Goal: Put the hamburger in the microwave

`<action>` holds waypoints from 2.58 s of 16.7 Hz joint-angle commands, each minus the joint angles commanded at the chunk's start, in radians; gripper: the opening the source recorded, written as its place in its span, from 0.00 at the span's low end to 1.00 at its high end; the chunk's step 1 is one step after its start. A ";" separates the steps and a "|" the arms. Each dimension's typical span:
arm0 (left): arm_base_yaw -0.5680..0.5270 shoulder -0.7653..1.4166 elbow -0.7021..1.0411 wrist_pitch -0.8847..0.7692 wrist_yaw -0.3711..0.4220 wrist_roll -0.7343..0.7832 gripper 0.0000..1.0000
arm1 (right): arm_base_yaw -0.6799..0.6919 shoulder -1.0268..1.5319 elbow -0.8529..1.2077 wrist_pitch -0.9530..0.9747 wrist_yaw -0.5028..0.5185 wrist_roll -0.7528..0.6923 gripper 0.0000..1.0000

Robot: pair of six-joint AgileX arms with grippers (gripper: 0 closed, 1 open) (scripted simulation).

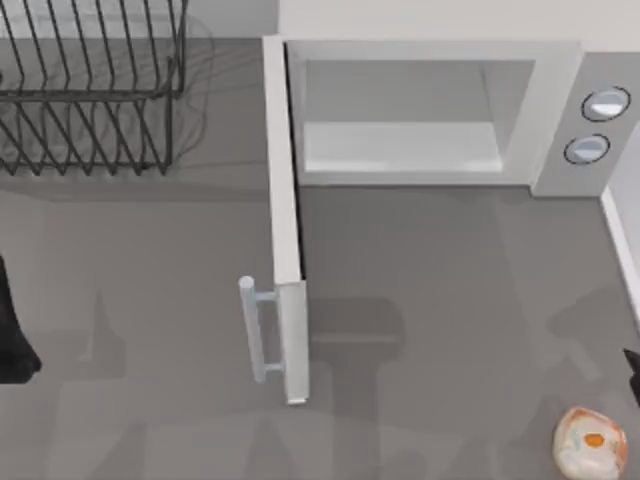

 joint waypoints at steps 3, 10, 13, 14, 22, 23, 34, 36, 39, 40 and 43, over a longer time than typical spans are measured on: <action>0.000 0.000 0.000 0.000 0.000 0.000 1.00 | 0.085 0.279 0.137 -0.177 -0.002 -0.113 1.00; 0.000 0.000 0.000 0.000 0.000 0.000 1.00 | 0.229 0.697 0.390 -0.466 0.003 -0.310 1.00; 0.000 0.000 0.000 0.000 0.000 0.000 1.00 | 0.251 0.759 0.431 -0.506 0.006 -0.340 1.00; 0.000 0.000 0.000 0.000 0.000 0.000 1.00 | 0.251 0.760 0.431 -0.506 0.006 -0.340 1.00; 0.000 0.000 0.000 0.000 0.000 0.000 1.00 | 0.251 0.818 0.369 -0.388 0.006 -0.339 1.00; 0.000 0.000 0.000 0.000 0.000 0.000 1.00 | 0.251 0.842 0.347 -0.338 0.006 -0.338 1.00; 0.000 0.000 0.000 0.000 0.000 0.000 1.00 | 0.254 0.956 0.239 -0.119 0.006 -0.335 0.92; 0.000 0.000 0.000 0.000 0.000 0.000 1.00 | 0.254 0.956 0.239 -0.119 0.006 -0.335 0.77; 0.000 0.000 0.000 0.000 0.000 0.000 1.00 | 0.254 0.956 0.239 -0.119 0.006 -0.335 0.55; 0.000 0.000 0.000 0.000 0.000 0.000 1.00 | 0.254 0.956 0.239 -0.119 0.006 -0.335 0.47; 0.000 0.000 0.000 0.000 0.000 0.000 1.00 | 0.254 0.956 0.239 -0.119 0.006 -0.335 0.25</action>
